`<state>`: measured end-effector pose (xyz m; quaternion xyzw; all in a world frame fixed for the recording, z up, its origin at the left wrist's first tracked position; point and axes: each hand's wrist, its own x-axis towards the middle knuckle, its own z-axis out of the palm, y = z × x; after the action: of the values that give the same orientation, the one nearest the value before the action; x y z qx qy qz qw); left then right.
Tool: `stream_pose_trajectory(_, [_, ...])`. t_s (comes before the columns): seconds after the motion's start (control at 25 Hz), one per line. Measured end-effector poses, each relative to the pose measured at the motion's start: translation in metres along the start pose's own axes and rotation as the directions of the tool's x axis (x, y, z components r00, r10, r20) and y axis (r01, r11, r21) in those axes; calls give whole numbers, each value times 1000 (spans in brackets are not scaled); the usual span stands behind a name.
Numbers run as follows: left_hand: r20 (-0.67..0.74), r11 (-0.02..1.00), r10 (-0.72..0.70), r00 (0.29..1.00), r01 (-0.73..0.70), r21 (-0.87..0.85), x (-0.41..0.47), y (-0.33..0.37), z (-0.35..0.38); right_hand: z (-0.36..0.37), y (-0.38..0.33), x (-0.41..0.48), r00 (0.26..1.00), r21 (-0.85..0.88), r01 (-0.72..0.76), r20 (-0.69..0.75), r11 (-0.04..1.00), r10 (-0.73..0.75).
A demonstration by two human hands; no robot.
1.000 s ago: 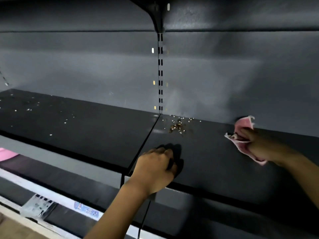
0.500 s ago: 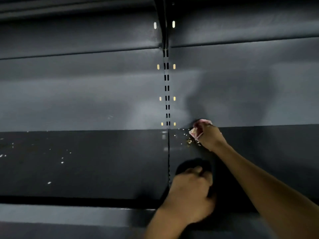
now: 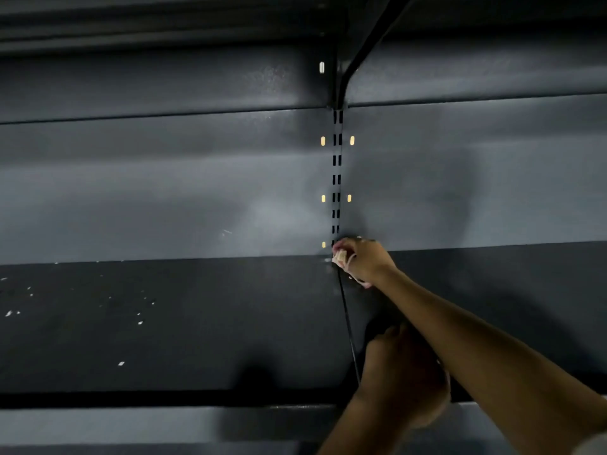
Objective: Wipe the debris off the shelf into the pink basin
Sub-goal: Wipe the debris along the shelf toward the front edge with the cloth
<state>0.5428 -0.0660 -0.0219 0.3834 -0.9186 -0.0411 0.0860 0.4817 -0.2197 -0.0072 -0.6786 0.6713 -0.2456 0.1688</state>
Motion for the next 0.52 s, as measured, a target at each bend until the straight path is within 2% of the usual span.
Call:
stream_pose_trajectory(0.08, [5,1000,-26,1000,26,-2,-2,4,0,-5,-8,2,990,-36,83,115,996,-79])
stream_pose_trajectory(0.12, [19,1000,-18,1000,18,3,-4,6,-1,-9,-8,1,987,2,105,118,994,-105])
stream_pose_trajectory(0.24, [-18,988,-108,994,106,-115,-4,4,-4,-35,2,-8,992,134,89,-99,987,-76])
stream_pose_trajectory(0.36, [-18,973,-161,987,156,-170,-4,4,-4,-64,40,-36,976,83,-34,-212,996,51])
stream_pose_trajectory(0.44, [-14,973,-168,986,163,-162,-5,4,-3,-71,66,-62,989,-69,-127,-92,990,120])
stream_pose_trajectory(0.52, [-35,974,-168,985,160,-159,-5,4,-4,-64,76,-76,985,-223,-51,149,973,86])
